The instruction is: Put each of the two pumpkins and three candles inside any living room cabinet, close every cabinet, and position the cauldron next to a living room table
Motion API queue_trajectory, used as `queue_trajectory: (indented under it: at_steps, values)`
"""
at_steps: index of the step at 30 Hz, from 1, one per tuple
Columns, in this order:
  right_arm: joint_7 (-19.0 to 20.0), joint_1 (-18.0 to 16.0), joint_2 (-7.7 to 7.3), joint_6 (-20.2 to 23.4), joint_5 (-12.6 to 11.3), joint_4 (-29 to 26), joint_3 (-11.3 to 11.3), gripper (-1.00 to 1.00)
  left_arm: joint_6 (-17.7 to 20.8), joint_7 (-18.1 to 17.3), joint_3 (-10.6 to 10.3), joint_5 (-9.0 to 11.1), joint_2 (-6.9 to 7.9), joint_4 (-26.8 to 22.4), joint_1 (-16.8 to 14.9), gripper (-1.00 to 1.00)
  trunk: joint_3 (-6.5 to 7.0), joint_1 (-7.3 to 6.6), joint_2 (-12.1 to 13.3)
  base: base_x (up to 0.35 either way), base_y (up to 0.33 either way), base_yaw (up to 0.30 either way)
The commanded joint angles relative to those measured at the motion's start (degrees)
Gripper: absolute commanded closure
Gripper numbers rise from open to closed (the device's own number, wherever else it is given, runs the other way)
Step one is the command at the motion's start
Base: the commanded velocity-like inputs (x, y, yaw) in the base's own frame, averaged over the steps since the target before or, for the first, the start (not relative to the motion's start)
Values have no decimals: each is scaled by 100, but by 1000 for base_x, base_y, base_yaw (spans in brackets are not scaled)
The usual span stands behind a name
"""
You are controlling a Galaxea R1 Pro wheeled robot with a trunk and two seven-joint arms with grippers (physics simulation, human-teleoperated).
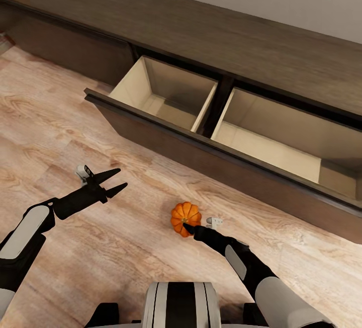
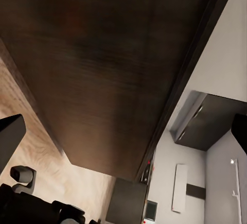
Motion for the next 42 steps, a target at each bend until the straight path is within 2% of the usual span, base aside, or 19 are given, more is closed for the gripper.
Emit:
queue_trajectory:
  at_steps: [1,11,13,14,19,34,42]
  values:
    - [-42,-1,4,-13,25,5,-24,-100,0,0,0,1,0,0,0,-100,0,1,0,0,0,0]
    - [-7,0,23,-4,-255,-136,5,-100,0,0,0,-1,0,0,0,-100,-55,1,0,0,0,142]
    - [-56,-1,34,-8,-226,-208,28,-100,0,0,0,-1,0,0,0,-100,-60,1,0,0,0,75]
    - [-703,-1,37,-12,75,-399,28,100,0,0,0,-1,0,0,0,-100,-62,1,0,0,0,37]
    - [-743,1,32,1,74,-684,23,100,0,0,0,0,0,0,0,-100,-63,1,0,0,0,10]
    - [-723,-1,15,6,65,-709,23,100,-41,0,-14,6,-8,16,0,-100,-64,1,0,-20,0,0]
    - [-714,2,22,1,65,-709,23,100,-44,4,-17,2,-17,14,0,-100,114,-20,11,-8,0,0]
